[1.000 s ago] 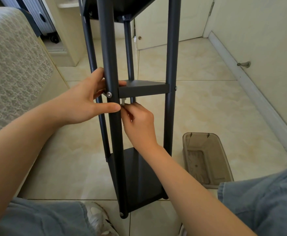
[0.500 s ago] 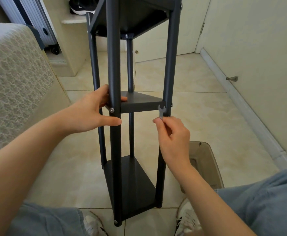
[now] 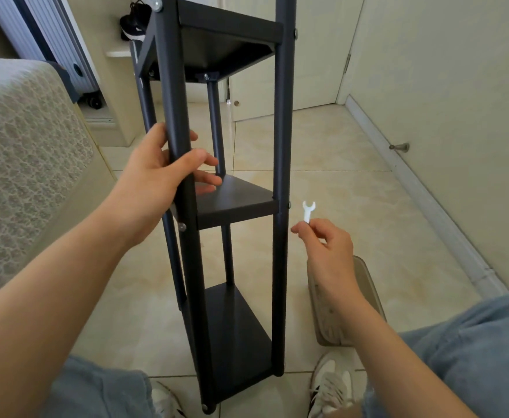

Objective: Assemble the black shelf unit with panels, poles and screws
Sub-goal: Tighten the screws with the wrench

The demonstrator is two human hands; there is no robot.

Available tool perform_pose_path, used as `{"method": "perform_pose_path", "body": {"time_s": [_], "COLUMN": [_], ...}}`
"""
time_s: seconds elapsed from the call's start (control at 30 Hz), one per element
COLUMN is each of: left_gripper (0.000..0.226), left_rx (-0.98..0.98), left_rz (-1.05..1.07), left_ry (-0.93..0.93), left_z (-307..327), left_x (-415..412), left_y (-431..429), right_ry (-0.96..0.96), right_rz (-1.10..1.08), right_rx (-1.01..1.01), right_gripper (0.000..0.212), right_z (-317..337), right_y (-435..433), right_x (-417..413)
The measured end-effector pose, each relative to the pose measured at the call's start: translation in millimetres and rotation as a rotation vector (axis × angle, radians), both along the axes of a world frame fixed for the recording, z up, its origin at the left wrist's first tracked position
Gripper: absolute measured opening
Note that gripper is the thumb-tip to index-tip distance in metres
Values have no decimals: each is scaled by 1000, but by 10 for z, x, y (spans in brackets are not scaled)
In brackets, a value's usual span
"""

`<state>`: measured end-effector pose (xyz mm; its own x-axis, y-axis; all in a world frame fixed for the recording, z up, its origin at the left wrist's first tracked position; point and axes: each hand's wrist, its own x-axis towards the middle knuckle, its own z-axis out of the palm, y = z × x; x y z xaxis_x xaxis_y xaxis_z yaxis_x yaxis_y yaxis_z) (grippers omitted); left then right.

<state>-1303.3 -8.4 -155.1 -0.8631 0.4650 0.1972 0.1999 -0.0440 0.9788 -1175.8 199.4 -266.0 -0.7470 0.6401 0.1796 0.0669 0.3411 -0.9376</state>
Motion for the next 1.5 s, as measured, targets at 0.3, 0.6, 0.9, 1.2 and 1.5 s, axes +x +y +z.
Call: {"method": "perform_pose_path", "body": {"time_s": [0.3, 0.6, 0.9, 1.2, 1.5], "left_gripper": [21, 20, 19, 21, 31], "left_rx": [48, 86, 61, 4, -79], "left_rz": [-19, -52, -60, -62, -137], "left_ry": [-35, -51, -26, -23, -52], "left_z": [-28, -22, -19, 0, 46], "left_x": [1, -7, 7, 79, 199], "left_y": [52, 130, 249, 331, 361], "right_ry": [-479, -891, -1012, -534, -197], "right_rz": [-55, -52, -59, -107, 107], "right_rx": [2, 199, 209, 180, 230], "right_gripper": [28, 38, 38, 29, 35], "right_z": [-956, -1415, -1492, -470, 991], "right_y": [533, 914, 1043, 759, 566], "right_x": [28, 33, 67, -390, -534]}}
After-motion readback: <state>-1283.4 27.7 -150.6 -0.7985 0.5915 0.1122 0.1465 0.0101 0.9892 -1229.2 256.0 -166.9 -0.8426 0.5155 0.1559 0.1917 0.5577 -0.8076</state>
